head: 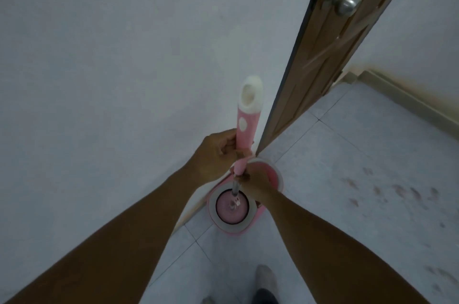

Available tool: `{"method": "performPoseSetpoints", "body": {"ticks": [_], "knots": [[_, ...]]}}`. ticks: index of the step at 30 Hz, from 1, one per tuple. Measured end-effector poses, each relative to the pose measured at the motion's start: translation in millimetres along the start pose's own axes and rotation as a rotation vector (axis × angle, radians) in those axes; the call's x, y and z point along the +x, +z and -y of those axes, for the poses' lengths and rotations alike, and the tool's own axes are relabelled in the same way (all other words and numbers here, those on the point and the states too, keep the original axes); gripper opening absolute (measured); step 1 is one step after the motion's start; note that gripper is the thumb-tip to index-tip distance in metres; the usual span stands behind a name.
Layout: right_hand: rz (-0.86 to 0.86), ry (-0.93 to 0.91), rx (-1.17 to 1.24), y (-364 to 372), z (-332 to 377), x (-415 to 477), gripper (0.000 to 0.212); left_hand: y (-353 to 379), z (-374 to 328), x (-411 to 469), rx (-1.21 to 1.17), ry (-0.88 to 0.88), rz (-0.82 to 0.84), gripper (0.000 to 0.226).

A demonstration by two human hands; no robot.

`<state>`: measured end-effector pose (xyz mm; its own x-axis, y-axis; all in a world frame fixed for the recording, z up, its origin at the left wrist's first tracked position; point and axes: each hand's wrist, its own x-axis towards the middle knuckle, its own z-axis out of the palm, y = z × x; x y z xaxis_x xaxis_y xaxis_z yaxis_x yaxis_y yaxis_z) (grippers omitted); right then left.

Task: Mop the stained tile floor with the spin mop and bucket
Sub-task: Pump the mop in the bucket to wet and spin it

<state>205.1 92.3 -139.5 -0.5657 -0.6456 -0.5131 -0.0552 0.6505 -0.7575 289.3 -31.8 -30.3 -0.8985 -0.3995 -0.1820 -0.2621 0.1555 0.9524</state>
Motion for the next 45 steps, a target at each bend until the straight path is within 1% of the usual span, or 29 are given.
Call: {"method": "performPoseSetpoints", "body": {"ticks": [2, 4, 7, 10, 11, 14, 18, 20, 22, 24, 26, 28, 29, 31, 34, 36, 37, 39, 41, 43, 45], "knots": [[0.039, 0.021, -0.104, -1.1, -0.5, 14.8, 0.017, -0.2, 0.4, 5.3, 0.048, -0.016, 0.041, 0.034], [0.024, 0.003, -0.127, 1.1, -3.6, 19.8, 0.017, -2.6, -3.9, 7.6, -0.007, -0.015, 0.027, 0.036], [-0.045, -0.081, 0.064, -0.3, -4.7, 10.4, 0.027, -10.5, -24.3, 4.6, -0.110, -0.006, 0.004, 0.039], [-0.069, -0.217, 0.097, -15.7, 8.4, -2.9, 0.024, -21.6, -54.9, 0.0, -0.161, 0.056, 0.029, 0.040], [-0.050, -0.250, 0.102, -22.8, 15.9, -8.1, 0.024, -24.7, -67.4, -2.9, -0.176, 0.082, 0.041, 0.042], [0.032, -0.352, 0.236, -46.7, 46.0, -27.2, 0.029, -33.2, -107.2, -11.2, -0.195, 0.189, 0.066, 0.054], [0.080, -0.491, 0.407, -72.9, 81.2, -46.9, 0.035, -41.2, -150.9, -13.9, -0.175, 0.339, 0.061, 0.049], [0.073, -0.532, 0.426, -78.3, 87.1, -47.8, 0.036, -43.1, -157.9, -10.9, -0.156, 0.387, 0.055, 0.045], [0.007, -0.503, 0.367, -70.8, 80.3, -42.9, 0.031, -41.3, -149.4, -7.6, -0.133, 0.373, 0.038, 0.041], [-0.147, -0.452, 0.242, -47.2, 61.1, -35.4, 0.026, -31.4, -125.6, -5.0, -0.099, 0.303, -0.005, 0.037], [-0.280, -0.446, 0.182, -19.5, 35.6, -27.5, 0.021, -17.2, -95.1, -1.0, -0.064, 0.259, -0.040, 0.031], [-0.333, -0.404, 0.143, -4.1, 14.1, -15.3, 0.018, -3.8, -68.6, 7.7, -0.026, 0.221, -0.047, 0.030], [-0.330, -0.362, 0.113, -3.6, 7.5, -9.0, 0.018, 1.7, -56.7, 12.7, -0.002, 0.202, -0.051, 0.031], [-0.258, -0.248, 0.056, -8.1, -0.4, 3.7, 0.020, 8.1, -34.8, 23.2, 0.060, 0.136, -0.038, 0.034], [-0.096, -0.052, -0.061, -8.2, -13.7, 10.5, 0.021, 17.0, -7.0, 28.7, 0.244, -0.009, 0.079, 0.038], [-0.080, -0.017, -0.097, -4.8, -20.5, 10.8, 0.014, 17.8, -0.8, 28.3, 0.321, -0.053, 0.142, 0.038], [-0.096, -0.035, -0.065, -4.6, -20.3, 10.3, 0.013, 15.8, -2.4, 27.7, 0.297, -0.049, 0.139, 0.036], [-0.129, -0.111, 0.007, -8.1, -14.2, 8.7, 0.019, 8.7, -10.8, 25.5, 0.159, -0.022, 0.094, 0.032], [-0.129, -0.197, 0.066, -15.1, 0.0, 2.8, 0.023, -0.4, -28.9, 17.1, 0.035, 0.026, 0.044, 0.032], [-0.112, -0.281, 0.082, -22.6, 15.9, -4.4, 0.026, -6.7, -51.1, 6.5, -0.009, 0.113, -0.006, 0.036], [-0.119, -0.366, 0.071, -32.5, 30.8, -14.1, 0.029, -9.5, -76.3, -1.4, 0.016, 0.216, -0.044, 0.043]]}}
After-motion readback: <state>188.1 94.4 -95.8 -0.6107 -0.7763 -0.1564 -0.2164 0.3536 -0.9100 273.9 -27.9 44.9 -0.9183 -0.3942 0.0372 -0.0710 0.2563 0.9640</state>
